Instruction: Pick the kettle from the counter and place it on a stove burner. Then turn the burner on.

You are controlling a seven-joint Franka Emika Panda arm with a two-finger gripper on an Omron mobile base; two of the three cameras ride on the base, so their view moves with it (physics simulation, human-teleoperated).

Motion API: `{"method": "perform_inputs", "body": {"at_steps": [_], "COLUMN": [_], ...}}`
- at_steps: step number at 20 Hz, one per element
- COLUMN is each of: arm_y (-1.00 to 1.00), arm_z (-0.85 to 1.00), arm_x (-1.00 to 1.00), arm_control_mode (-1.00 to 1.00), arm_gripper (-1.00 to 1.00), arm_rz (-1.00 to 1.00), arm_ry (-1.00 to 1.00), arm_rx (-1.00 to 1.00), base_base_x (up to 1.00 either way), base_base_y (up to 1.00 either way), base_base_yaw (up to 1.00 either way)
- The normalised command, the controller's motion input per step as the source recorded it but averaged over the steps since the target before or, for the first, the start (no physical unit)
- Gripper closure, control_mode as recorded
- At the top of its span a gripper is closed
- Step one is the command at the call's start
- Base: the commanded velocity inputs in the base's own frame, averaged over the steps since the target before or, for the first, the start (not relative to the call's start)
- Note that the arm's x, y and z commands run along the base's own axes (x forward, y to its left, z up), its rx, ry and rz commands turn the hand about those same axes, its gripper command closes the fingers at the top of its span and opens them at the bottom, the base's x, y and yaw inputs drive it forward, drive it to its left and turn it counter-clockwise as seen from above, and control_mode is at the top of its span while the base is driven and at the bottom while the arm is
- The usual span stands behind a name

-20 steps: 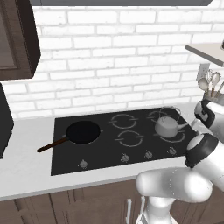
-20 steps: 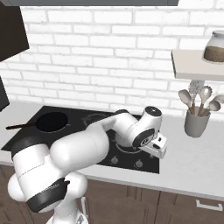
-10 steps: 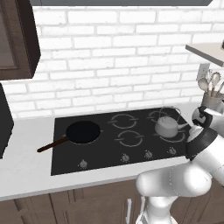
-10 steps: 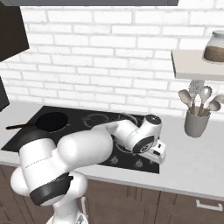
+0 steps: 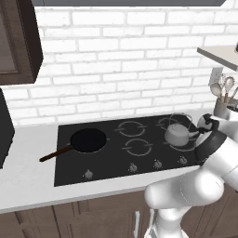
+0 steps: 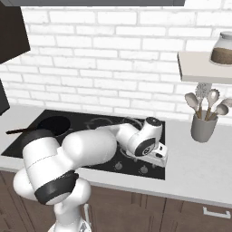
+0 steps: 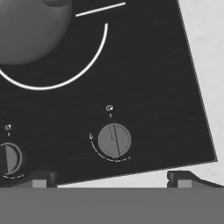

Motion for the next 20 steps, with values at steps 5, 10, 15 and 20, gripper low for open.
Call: {"method": "perform_inputs", "body": {"at_steps": [5,10,15,20], "arm_y": [0.05,0.0,0.0,0.0], "arm_z": [-0.08,-0.33,-0.32,-0.2], "arm_x": [0.06,0.0,0.0,0.0], "arm_control_mode": [-1.0,-1.0,-1.0,-1.0], "arm_gripper": [-1.0,-1.0,-1.0,-1.0], "arm_rz": [0.01,0.0,0.0,0.0], "arm_ry": [0.0,-0.07,-0.01,0.0], "arm_rx": [-0.05,-0.04,-0.04,-0.02], "base_base_x": [0.0,0.0,0.0,0.0], "base_base_y": [0.0,0.0,0.0,0.0], "base_base_yaw": [0.0,0.0,0.0,0.0]}}
